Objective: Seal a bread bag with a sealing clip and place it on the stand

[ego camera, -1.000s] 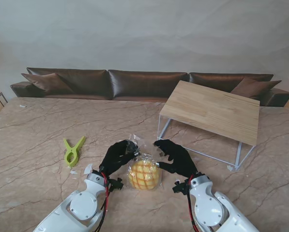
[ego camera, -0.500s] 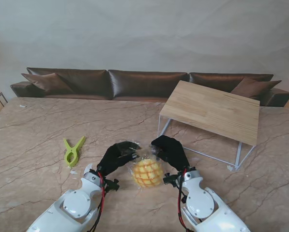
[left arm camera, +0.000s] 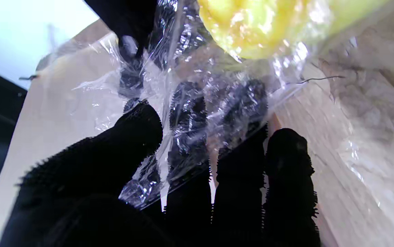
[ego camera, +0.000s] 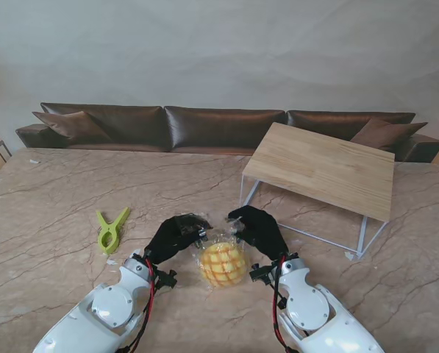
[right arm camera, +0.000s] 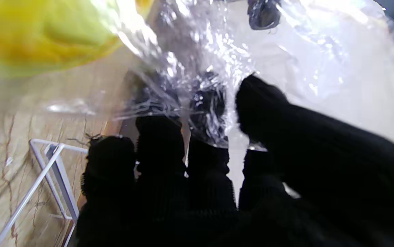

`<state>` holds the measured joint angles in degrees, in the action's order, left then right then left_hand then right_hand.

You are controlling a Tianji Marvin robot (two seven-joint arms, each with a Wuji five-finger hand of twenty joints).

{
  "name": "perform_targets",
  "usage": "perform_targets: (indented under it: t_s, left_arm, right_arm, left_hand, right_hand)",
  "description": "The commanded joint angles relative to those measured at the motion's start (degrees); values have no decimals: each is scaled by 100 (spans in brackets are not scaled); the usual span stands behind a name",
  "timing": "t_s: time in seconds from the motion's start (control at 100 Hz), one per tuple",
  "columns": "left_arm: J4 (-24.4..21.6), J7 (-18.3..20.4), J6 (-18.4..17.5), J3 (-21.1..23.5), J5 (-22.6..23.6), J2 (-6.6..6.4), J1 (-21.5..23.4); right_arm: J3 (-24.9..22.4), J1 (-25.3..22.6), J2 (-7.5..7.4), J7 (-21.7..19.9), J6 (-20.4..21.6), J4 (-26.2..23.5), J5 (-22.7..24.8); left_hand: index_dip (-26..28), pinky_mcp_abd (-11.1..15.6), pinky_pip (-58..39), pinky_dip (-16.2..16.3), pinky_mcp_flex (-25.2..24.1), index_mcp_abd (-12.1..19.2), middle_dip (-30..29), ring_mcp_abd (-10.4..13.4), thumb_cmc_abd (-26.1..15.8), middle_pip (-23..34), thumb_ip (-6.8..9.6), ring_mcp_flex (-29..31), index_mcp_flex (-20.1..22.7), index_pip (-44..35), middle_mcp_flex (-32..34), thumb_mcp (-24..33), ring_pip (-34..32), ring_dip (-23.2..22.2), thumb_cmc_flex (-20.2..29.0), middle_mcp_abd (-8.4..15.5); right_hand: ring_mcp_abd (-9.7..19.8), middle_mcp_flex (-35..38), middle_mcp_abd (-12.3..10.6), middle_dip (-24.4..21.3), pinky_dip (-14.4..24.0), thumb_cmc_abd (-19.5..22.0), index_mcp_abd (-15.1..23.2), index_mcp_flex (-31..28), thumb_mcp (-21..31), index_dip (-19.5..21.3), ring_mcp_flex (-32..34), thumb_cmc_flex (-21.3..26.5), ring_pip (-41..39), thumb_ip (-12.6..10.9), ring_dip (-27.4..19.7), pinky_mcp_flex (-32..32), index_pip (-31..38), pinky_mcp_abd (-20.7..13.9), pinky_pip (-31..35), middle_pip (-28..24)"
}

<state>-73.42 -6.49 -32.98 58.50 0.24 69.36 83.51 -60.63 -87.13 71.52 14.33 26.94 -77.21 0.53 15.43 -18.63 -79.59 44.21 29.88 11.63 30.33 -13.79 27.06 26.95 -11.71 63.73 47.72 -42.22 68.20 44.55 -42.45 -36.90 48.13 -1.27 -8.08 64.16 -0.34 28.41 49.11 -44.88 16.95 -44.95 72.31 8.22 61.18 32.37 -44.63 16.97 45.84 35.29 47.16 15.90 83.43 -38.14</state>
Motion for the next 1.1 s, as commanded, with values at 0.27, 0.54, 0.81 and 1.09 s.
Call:
perform_targets:
  t_s: [0.27,0.54,0.81,1.09]
  left_arm:
    - [-171,-75,62,-11,330,-22,-41]
    - [-232,132,59,25,429,-104,-79]
    - [-123,182,-274,38,614,-159,-85]
    - [69,-26,-431,142,706,-107,-52]
  right_arm:
    - [25,-9,-100,-166,97,-47,225]
    - [141,96,-32,-197,502,137,-171]
    - [162,99,1,-167,546,155,-296]
    - [91,70,107,430,454,161,160]
  left_hand:
    - [-86,-17,-702,-664,647,336,29,75,-77,271,-79,633,133,-368,335,92,-245,154,-4,-98]
    - [-33,53,-683,-751,538,389,16,168,-241,-112,-15,536,93,-249,-21,-158,-216,182,240,-61]
    - [352,77,634,-620,-582,357,-1581,363,601,-1005,232,-473,-111,1024,-2477,1178,1482,-198,1270,103]
    - [636,166,1634,-339,-1154,516,-1544,308,265,-919,340,-1410,1332,-12,-2964,1190,2176,11,1405,238]
  right_hand:
    - [354,-400,-270,-1031,-542,-1122,459,899,135,927,276,155,1002,-70,-759,177,-293,-114,-870,260]
    - [185,462,-158,39,-595,14,820,-1588,139,755,1029,1300,-461,-101,-14,700,282,-30,-133,-163]
    - [200,-59,-313,1069,-509,519,759,-2650,270,1091,653,1786,-1593,-125,695,532,822,63,-14,-785]
    - [163,-90,-331,1315,-328,565,609,-2820,336,1461,620,1834,-1850,-119,889,537,1077,-4,-17,-1102]
